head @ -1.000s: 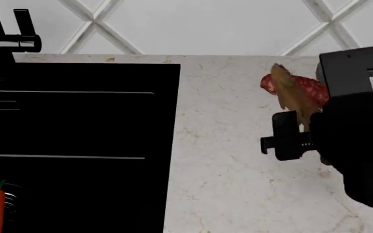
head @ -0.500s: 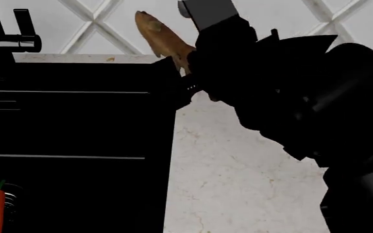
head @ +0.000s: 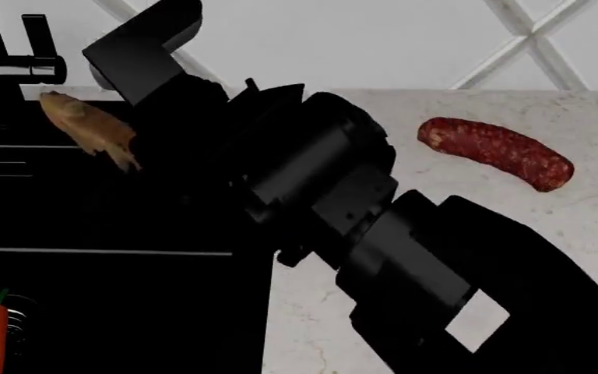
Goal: Pick the fish from the counter and place it in the sink
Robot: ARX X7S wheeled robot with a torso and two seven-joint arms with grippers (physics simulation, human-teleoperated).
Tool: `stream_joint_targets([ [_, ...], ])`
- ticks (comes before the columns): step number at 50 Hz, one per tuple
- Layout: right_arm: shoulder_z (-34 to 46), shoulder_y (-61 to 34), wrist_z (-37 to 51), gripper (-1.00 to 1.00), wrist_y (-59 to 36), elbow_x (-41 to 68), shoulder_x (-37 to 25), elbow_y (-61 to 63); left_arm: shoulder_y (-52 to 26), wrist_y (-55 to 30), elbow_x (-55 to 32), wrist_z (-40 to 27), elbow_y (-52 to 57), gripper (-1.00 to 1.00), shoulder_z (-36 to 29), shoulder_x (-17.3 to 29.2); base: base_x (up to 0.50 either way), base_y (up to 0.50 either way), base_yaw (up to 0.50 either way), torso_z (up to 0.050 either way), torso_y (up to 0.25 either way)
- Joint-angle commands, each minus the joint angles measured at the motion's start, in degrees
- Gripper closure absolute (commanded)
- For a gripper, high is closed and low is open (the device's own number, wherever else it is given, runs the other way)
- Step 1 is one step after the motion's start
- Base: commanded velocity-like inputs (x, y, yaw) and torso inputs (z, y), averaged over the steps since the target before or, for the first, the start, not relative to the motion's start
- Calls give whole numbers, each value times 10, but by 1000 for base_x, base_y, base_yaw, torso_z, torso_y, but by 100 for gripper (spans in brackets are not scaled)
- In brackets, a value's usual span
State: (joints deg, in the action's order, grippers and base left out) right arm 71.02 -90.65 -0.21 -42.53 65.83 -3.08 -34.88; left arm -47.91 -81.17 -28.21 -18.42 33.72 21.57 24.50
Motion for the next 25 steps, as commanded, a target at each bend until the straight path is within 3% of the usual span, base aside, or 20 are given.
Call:
stream_joint_targets([
  [1,183,-35,-12,100,88,99,31,-28,-3,4,8,4,-8,-100,0,-8,0,0,0,0,0],
  [25,178,108,-57,100,32,-151,31,126,-1,27,6,0,-28,-100,-22,-20,0,0,0,0,0],
])
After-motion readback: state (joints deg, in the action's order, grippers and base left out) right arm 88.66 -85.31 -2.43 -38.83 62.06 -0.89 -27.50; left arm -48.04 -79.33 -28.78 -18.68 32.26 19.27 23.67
